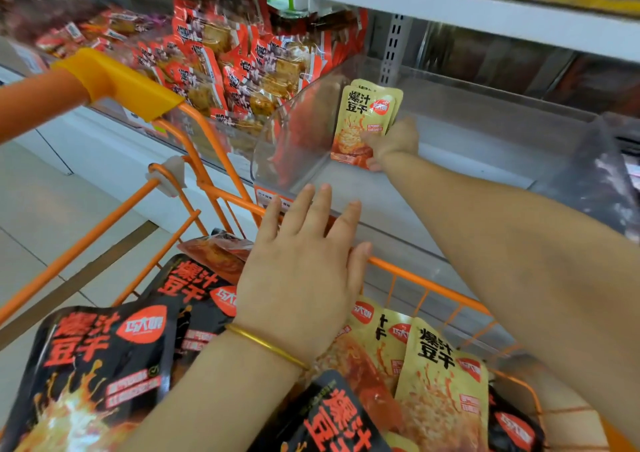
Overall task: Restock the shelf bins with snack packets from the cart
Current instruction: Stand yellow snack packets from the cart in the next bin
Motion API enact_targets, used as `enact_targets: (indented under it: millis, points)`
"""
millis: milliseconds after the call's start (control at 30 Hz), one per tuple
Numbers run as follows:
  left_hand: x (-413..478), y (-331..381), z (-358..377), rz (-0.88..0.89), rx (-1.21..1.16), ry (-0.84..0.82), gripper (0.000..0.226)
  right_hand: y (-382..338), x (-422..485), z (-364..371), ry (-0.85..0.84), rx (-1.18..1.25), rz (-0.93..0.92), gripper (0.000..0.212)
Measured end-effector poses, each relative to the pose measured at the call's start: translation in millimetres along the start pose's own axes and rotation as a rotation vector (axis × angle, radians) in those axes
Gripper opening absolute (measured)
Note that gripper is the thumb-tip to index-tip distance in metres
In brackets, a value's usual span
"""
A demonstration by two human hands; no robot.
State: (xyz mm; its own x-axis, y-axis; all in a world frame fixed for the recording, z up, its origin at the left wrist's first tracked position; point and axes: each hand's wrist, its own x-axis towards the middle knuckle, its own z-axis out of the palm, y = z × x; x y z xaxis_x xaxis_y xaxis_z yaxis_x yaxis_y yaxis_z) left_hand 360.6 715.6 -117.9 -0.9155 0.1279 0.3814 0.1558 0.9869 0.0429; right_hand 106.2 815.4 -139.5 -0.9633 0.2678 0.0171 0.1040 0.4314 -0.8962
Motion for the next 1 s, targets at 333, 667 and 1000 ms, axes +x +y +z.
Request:
enact_targets:
  millis: [333, 667, 1000]
  points:
    - [2.9, -2.6, -0.6, 0.012, -0.012, 0.047, 0.052, -13.2, -26.2, -27.0, -0.113, 0.073, 0.109, 0.045]
    - [4.8, 16.0, -28.8, 0.145, -0.244, 0.127, 0.048, -20.9, -221.3, -179.2, -0.445, 0.134, -0.274, 0.021]
    - [-8.1, 43.6, -30.9, 0.464, -0.502, -0.022, 0.036, 52.4, -286.8, -223.1, -1.071, -0.631, -0.305, 0.03]
